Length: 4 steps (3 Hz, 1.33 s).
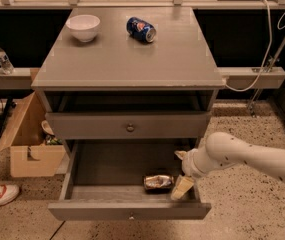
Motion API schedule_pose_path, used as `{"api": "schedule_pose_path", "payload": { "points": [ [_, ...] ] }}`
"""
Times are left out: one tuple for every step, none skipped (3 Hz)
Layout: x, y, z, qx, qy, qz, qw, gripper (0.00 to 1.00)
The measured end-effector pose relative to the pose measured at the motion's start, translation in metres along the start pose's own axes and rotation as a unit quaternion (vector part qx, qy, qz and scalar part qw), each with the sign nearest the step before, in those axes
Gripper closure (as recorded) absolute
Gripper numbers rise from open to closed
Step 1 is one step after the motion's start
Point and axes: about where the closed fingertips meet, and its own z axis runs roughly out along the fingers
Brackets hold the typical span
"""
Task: Pick orange can from middle drawer and place on counter
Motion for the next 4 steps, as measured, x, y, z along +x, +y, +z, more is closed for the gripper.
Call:
{"api": "schedule_pose_path", "payload": {
  "points": [
    [0.000,-0.015,0.023,0.004,-0.022,-0.006,0.9997,0.00],
    [0.003,-0.029,0.044,0.005,-0.042,-0.011,0.9991,0.00],
    [0.009,-0.037,0.065,0.006,-0.056,-0.015,0.9983,0.00],
    [0.015,-0.038,0.078,0.002,-0.058,-0.018,0.9982,0.00]
  ]
}}
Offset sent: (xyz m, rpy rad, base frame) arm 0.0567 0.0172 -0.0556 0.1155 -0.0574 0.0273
